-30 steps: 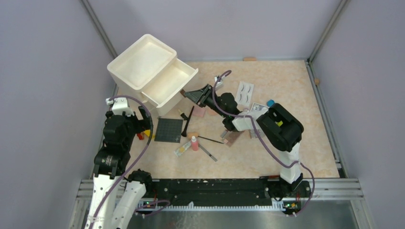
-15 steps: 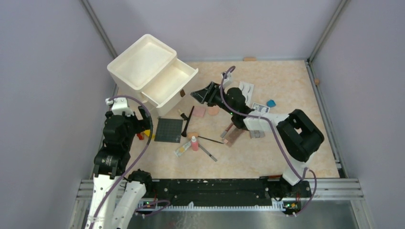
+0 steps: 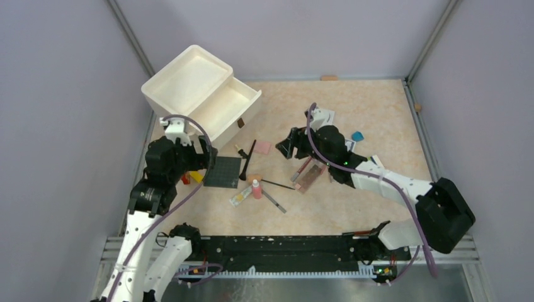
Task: Organize the makeup
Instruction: Pick up the makeup from the center of the board.
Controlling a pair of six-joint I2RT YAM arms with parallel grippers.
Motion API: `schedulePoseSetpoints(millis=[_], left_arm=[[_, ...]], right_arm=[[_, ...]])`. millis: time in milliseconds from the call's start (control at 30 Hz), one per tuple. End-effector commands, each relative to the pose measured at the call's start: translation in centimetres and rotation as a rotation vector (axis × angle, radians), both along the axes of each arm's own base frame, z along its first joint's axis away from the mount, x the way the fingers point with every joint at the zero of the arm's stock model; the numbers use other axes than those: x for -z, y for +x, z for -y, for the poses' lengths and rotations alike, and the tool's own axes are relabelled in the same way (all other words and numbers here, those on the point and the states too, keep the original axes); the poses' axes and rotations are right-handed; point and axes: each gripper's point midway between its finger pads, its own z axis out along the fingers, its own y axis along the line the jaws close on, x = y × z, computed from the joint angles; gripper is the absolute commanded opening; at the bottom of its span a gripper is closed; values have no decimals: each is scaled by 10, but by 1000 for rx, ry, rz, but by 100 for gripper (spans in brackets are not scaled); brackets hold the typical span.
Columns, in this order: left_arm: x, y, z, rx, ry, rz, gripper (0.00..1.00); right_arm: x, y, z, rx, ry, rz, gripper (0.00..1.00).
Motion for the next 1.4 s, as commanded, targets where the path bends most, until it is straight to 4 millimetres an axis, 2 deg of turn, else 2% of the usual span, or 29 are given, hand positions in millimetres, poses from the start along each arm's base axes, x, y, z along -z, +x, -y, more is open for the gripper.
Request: schedulePoseSetpoints(millis=[0,67,100,133,300,467,567,733,767,800,833,967,1167,1367], left_arm=[[-28,1,39,144,-92,54,99],[-21,-2,56,168,-97,30,99],[-16,-6,71,191,-84,17,99],[-12,-6,73,165,-72,9,99],[14,-27,119,191,-13,-60,98],[54,-47,154,247,14,-179,98],[76,-53,167,263,32,-267,98],[94,-54,171,258,77,-311,97],[99,-54,172,260,90,-321,96],[112,-56,173,262,118,-355,87],[118,-56,173,259,128,-371,84],[137,-60,171,243,154,-418,79],[153,-61,170,229,187,-451,75],[158,-58,170,220,204,-450,67]], right_arm=[[16,-11,35,54,-130,12,65],[16,-10,47,109,-132,18,65],[14,-10,51,123,-126,22,66],[13,-11,54,134,-122,27,66],[5,-12,62,159,-118,46,66],[4,-13,76,200,-148,51,66],[5,-15,82,215,-152,48,66],[6,-18,90,236,-151,51,67],[6,-19,91,237,-149,52,67],[7,-19,92,240,-147,48,67],[7,-19,92,240,-148,46,67],[9,-19,93,244,-153,41,67],[10,-18,94,246,-154,37,66],[12,-19,95,249,-152,30,66]])
